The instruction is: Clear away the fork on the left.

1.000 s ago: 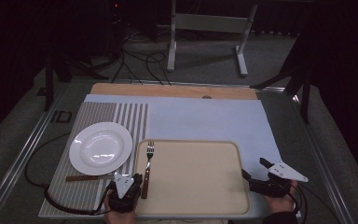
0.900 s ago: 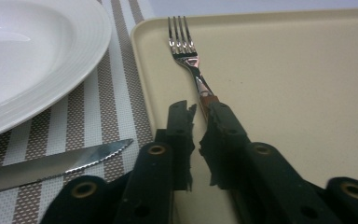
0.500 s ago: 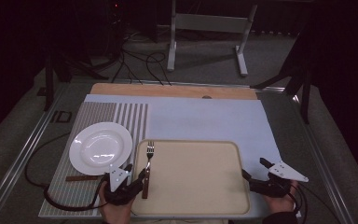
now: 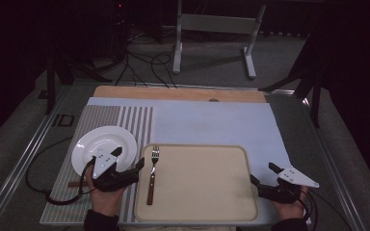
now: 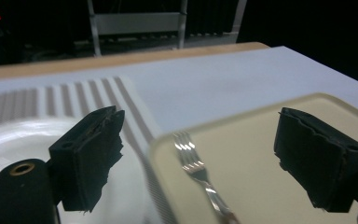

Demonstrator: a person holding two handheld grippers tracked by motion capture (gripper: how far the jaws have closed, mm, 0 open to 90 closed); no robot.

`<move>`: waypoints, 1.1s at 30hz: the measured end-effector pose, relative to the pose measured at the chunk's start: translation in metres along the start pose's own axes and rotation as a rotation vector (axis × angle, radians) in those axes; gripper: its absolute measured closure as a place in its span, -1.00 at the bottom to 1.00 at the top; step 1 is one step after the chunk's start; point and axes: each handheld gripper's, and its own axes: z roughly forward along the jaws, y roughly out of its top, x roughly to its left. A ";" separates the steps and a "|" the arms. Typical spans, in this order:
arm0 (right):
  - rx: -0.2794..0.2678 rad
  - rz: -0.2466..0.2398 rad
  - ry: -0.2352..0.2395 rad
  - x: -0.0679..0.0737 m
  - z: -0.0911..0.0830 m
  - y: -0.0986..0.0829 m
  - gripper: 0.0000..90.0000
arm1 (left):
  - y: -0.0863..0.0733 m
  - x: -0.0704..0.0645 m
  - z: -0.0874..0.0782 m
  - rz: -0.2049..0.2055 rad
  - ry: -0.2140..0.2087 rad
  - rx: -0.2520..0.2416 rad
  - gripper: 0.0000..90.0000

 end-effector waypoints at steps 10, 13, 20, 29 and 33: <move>-0.006 0.000 0.002 0.000 0.000 0.000 -0.71 | 0.013 0.047 -0.010 0.026 -0.040 -0.027 -0.99; -0.010 0.003 0.003 0.000 0.000 0.000 -0.71 | 0.011 0.054 -0.009 0.072 -0.028 -0.012 -1.00; -0.019 0.011 0.008 -0.001 0.000 0.000 -0.71 | 0.000 0.070 -0.010 0.102 -0.034 0.012 -1.00; -0.037 0.017 0.011 -0.005 0.000 0.001 -0.71 | -0.020 0.089 -0.013 0.092 -0.012 0.026 -1.00; -0.042 0.016 0.014 -0.006 0.000 0.000 -0.71 | -0.026 0.094 -0.017 0.094 -0.006 0.026 -1.00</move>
